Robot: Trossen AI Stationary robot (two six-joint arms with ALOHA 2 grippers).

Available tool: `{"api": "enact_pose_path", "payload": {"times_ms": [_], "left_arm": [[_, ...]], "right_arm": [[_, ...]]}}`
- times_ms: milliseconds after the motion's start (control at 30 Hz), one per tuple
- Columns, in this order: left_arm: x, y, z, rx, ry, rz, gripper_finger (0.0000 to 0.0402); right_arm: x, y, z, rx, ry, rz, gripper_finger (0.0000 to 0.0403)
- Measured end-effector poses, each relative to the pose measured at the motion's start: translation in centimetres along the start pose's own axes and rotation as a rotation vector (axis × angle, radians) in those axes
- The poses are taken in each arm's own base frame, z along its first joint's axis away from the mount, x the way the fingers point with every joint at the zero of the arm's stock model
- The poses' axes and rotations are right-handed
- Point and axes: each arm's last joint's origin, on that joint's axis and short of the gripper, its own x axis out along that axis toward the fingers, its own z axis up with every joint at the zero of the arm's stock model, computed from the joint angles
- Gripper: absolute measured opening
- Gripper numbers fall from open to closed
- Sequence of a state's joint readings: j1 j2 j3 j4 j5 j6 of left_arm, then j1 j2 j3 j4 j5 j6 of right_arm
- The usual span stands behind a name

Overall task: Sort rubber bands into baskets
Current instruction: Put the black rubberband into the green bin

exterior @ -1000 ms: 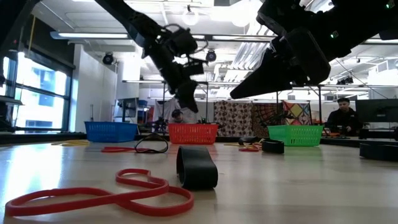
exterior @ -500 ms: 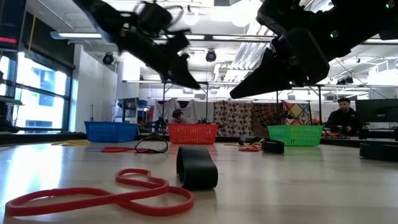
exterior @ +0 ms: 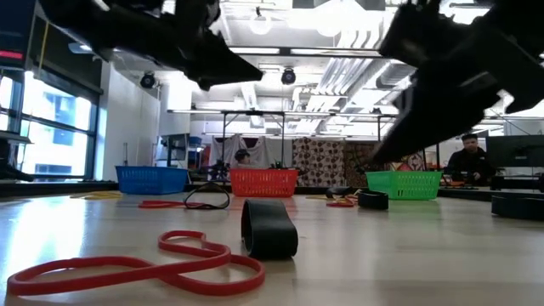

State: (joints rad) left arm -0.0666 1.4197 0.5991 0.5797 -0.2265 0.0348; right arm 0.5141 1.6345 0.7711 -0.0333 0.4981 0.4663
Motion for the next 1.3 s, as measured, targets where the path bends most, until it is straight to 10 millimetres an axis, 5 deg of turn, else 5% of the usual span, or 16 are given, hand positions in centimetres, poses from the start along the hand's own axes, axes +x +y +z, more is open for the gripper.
{"api": "enact_pose_path", "payload": {"times_ms": [267, 500, 900, 1133, 1300], "left_arm": [[-0.6, -3.4, -0.3, 0.069, -0.004, -0.114, 0.0000], [-0.6, -3.8, -0.3, 0.078, -0.006, -0.127, 0.0000], [-0.6, -3.8, -0.3, 0.077, -0.008, -0.125, 0.0000], [-0.6, -3.8, -0.4, 0.074, -0.006, -0.126, 0.0000], [-0.6, -3.8, -0.4, 0.062, -0.004, -0.126, 0.0000]], "right_arm": [[-2.8, -1.0, -1.4, 0.157, 0.098, -0.160, 0.0003], [-2.1, -3.1, -0.8, 0.220, 0.041, -0.337, 0.0037], [1.9, -14.5, 2.9, 0.402, 0.044, -0.532, 0.0140], [3.1, -20.2, 2.7, 0.484, 0.110, -0.546, 0.0190], [3.7, -22.6, 2.0, 0.494, 0.148, -0.581, 0.0212]]}}
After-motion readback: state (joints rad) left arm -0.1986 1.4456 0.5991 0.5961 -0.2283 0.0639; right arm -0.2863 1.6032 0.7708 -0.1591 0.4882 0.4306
